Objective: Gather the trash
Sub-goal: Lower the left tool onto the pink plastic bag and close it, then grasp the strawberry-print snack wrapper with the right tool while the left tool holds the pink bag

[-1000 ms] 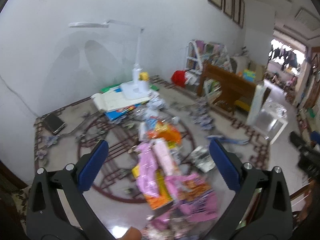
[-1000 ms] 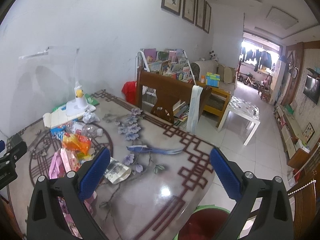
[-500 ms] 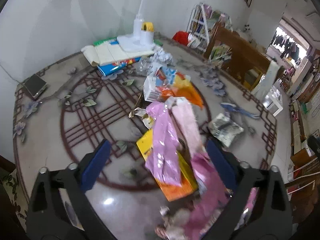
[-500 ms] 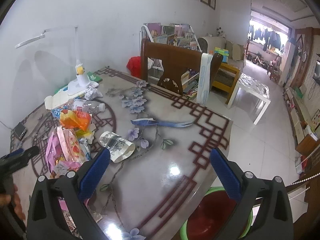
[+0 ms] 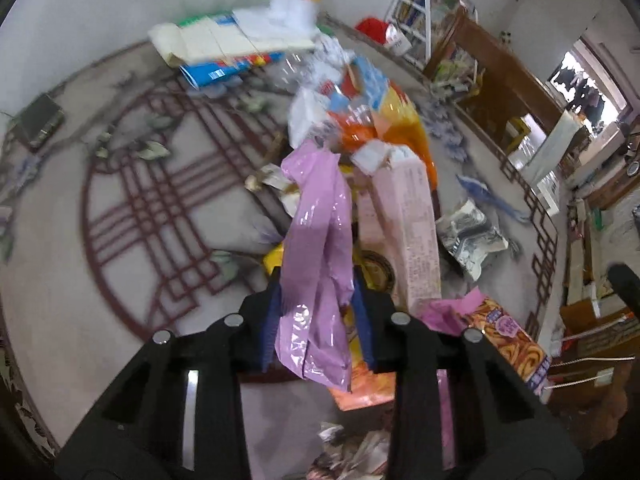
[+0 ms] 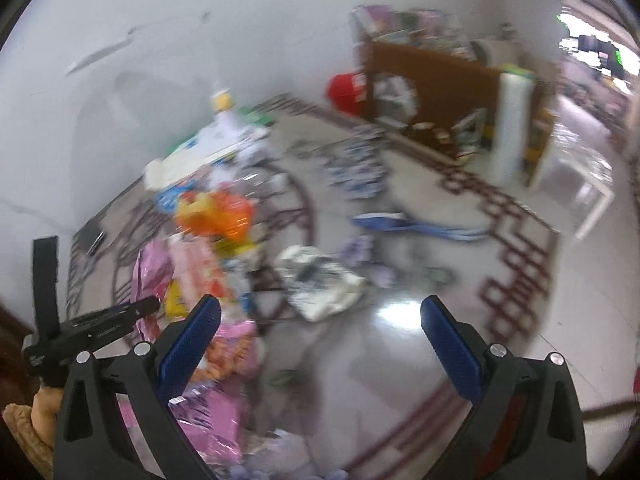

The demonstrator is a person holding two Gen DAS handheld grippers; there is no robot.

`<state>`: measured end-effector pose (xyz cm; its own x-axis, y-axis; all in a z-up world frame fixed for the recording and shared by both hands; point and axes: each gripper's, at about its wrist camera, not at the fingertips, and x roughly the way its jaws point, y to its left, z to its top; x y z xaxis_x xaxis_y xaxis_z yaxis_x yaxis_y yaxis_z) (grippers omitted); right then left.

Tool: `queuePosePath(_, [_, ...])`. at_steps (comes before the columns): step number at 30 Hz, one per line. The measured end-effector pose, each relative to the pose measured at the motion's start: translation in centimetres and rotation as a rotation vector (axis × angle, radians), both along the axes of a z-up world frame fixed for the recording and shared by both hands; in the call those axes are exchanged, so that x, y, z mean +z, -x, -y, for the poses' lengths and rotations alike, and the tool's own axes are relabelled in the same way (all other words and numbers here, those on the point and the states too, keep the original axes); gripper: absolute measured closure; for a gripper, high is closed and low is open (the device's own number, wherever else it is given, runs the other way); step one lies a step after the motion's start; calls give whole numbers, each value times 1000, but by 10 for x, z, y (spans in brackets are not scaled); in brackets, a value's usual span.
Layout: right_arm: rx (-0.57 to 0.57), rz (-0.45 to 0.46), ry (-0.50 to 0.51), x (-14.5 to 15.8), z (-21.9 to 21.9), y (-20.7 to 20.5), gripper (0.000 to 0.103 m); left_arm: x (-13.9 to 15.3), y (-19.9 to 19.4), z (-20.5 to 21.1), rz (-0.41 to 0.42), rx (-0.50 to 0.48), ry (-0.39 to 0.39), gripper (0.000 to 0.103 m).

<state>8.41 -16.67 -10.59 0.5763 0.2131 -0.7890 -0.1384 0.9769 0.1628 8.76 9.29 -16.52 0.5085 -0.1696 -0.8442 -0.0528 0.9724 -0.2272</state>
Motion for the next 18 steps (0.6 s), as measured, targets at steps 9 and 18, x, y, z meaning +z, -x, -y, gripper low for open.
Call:
queuePosePath(9, [300, -295, -142, -60, -79, -74, 20, 36, 27, -12, 140, 17, -80, 71])
queuePosePath(18, [396, -376, -137, -91, -123, -95, 51, 30, 25, -24, 129, 58, -87, 71])
